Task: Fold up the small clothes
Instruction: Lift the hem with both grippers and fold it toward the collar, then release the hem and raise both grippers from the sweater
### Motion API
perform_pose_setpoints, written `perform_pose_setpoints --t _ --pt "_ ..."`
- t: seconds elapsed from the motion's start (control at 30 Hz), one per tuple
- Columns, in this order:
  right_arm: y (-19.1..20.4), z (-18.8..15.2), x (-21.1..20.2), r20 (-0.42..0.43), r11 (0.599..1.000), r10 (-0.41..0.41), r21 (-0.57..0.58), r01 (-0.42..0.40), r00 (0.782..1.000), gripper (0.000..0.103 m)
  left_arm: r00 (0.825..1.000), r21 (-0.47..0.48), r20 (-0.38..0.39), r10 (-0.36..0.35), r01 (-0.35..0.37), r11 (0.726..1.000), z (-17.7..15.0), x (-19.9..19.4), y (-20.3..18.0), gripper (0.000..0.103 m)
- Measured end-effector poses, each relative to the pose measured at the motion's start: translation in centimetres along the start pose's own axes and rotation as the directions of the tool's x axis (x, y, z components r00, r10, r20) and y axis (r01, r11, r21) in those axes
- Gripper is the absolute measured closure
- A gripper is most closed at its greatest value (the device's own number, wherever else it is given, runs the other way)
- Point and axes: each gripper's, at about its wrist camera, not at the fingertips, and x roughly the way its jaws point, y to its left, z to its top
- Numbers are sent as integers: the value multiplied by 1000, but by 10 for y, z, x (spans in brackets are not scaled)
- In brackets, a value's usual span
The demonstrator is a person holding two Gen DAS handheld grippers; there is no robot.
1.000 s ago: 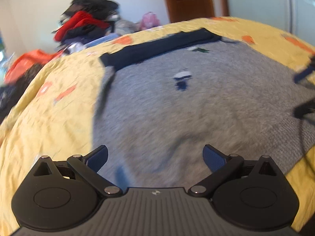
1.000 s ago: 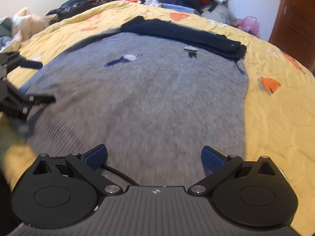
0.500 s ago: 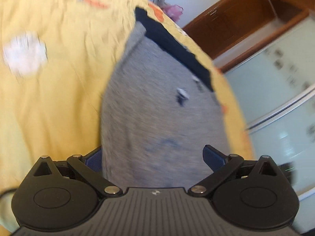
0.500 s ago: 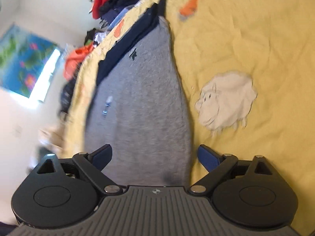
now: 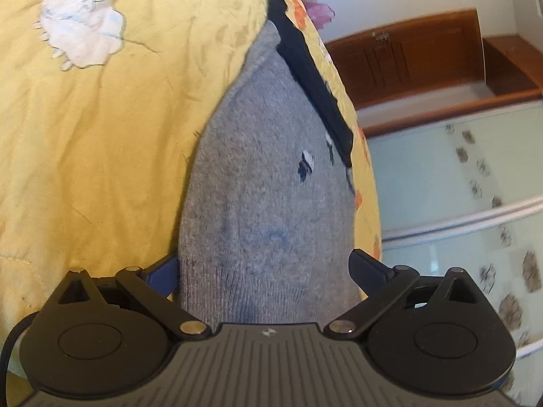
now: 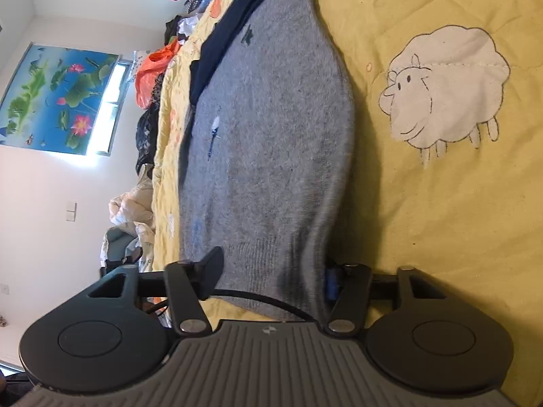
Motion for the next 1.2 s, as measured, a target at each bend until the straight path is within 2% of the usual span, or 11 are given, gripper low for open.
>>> perform_pose_setpoints --t 0.1,0.17,0.2,0.23,0.4,0.67,0.77,0.87,1.0,1.07,1.2 --pt "-6 2 1 -2 1000 -19 23 19 1000 75 999 52 -41 2 0 999 -5 4 -5 4" --pt "-8 1 3 5 999 -48 22 48 999 86 997 86 -66 37 -32 996 -8 9 -7 48" --pt "-9 -1 3 13 999 -52 8 52 999 86 992 103 -88 90 -81 991 -9 14 -7 90" --pt "-7 -3 3 22 999 -53 -5 53 998 86 984 115 -100 150 -138 984 -9 20 -5 97" --pt "18 -9 -15 60 993 -39 -110 45 997 89 976 163 -85 200 -184 969 -9 8 -7 98" --pt "3 -8 -26 30 966 -204 -153 206 979 90 966 206 -108 235 -209 956 -2 1 -5 98" --pt "-1 -7 -27 4 974 -173 -147 172 985 81 969 210 -103 226 -201 957 5 -13 -5 97" --pt "2 7 -47 44 976 -158 -145 163 986 44 972 224 -46 232 -217 950 27 -34 -12 91" --pt "28 61 -59 235 951 -152 -229 207 960 33 940 260 168 296 -332 907 74 -33 -34 12" --pt "39 98 -44 307 921 -167 -292 260 937 33 898 297 305 318 -407 864 97 -12 -47 10" --pt "47 171 10 388 876 -211 -332 350 897 38 902 306 309 300 -393 867 143 54 -56 11"
